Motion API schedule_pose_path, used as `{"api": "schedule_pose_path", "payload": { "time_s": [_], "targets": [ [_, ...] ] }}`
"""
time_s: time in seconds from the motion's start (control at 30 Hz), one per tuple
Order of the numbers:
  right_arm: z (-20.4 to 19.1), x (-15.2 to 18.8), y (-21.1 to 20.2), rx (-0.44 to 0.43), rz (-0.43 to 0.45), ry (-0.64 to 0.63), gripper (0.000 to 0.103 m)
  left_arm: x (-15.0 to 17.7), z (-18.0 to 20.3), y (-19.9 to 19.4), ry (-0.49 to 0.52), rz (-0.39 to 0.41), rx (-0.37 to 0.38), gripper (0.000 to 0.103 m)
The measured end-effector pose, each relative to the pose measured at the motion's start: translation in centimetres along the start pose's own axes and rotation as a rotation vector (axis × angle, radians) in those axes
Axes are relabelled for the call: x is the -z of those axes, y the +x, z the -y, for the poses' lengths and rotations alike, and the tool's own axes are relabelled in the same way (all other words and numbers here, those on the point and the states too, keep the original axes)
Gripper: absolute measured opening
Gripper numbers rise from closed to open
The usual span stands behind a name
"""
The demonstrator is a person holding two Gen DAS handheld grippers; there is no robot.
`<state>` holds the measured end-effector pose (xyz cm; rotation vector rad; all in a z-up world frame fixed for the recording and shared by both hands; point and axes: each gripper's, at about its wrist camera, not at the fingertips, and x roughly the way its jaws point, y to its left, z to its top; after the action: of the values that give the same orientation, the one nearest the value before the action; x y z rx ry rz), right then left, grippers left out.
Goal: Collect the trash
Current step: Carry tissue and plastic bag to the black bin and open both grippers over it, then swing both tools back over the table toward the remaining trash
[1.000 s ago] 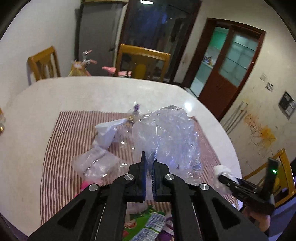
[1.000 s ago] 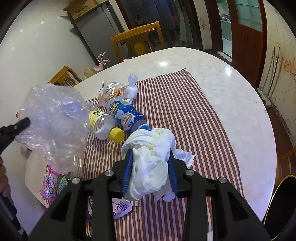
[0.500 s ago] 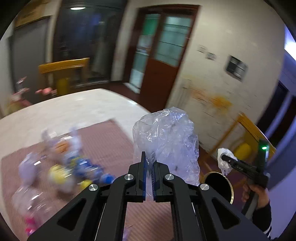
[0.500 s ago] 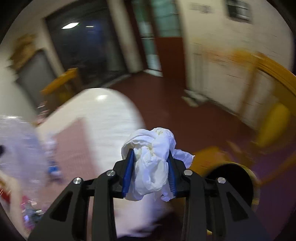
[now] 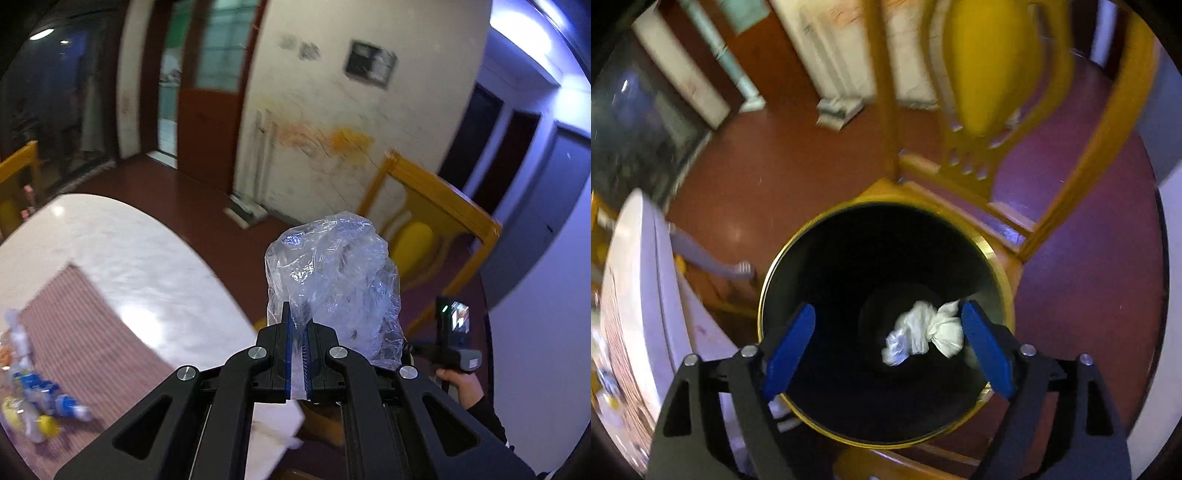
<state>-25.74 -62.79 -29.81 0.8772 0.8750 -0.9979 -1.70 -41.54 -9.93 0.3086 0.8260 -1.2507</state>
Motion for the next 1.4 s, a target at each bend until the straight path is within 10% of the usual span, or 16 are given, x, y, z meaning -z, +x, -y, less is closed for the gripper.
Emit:
{"api": "schedule_pose_path", "payload": {
  "time_s": [0.4,0.47,0.6,0.93,1.4],
  "targets": [
    [6.4,0.1,-8.5,0.137,0.229,0.142,0.083,4.3,10.5,22.1,0.062,-0.349,0.072,0.008],
    [6.8,-0.4,-8.2,0.129,0.236,0.158,0.083,5.7,11.1,23.9,0.069,-0.368,0.046,0.061],
    [6.7,0.3,-8.5,0.121,0.242,0.160,0.083,6.7,11.5,24.1,0.087,-0.358,-0.024,0.074],
    [1.8,0.3,-8.7,0.069,0.241,0.061,0.085,5.9,9.4,17.9,0.171,-0.288,0.015,0.097],
    [-17.6,5.3,-11.9,-0.245,0.270,-0.277,0.085,8.6,-6.5,-2.7,-0.135,0.157,-0.393,0.097]
  ]
}}
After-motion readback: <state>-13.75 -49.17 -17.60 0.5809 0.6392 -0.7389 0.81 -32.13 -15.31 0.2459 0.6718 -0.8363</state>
